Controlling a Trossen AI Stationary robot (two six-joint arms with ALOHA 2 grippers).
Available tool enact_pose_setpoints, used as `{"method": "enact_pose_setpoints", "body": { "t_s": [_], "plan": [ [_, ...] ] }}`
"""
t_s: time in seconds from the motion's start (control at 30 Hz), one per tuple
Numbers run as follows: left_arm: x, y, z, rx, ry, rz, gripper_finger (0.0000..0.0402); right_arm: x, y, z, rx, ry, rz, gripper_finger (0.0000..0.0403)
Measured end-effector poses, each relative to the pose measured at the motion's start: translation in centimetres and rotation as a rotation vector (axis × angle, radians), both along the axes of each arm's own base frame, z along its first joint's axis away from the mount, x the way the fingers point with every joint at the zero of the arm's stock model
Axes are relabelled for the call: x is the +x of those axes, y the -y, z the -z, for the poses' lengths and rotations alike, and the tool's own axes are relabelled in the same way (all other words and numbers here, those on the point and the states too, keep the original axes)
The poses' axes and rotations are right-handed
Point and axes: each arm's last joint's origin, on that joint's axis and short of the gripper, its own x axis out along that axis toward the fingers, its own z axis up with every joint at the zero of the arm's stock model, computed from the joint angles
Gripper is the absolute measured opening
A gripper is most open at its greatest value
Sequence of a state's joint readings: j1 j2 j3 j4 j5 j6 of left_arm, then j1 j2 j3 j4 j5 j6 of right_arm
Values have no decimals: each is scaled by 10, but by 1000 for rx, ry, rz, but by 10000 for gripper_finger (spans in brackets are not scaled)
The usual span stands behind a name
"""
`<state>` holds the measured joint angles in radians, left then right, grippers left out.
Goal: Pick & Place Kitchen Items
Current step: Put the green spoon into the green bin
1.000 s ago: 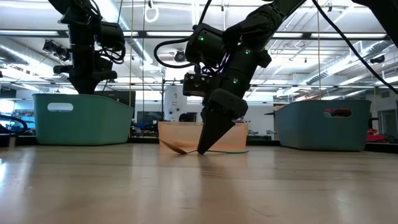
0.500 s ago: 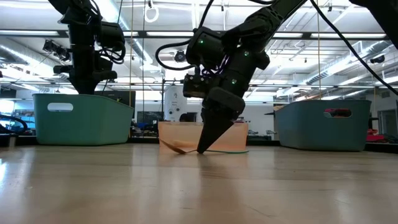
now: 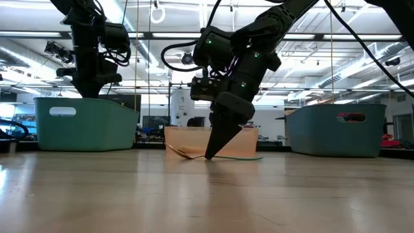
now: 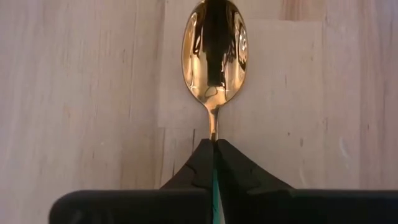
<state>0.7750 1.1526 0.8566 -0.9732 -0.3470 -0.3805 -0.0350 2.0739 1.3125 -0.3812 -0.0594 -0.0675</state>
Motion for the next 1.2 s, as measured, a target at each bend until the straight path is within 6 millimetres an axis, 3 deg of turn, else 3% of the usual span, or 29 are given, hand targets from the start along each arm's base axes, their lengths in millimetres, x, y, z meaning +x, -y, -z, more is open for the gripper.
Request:
{"method": "enact_pose_setpoints", "body": {
  "t_s": [0.67,1.2],
  "plan": [
    [1,-1,0,9,8,2,41,-3,-15,-29,-26,64,13,10],
    [7,-1,-2,42,19,69,41,-10,-25,-116,3,427,12,10]
  ]
}}
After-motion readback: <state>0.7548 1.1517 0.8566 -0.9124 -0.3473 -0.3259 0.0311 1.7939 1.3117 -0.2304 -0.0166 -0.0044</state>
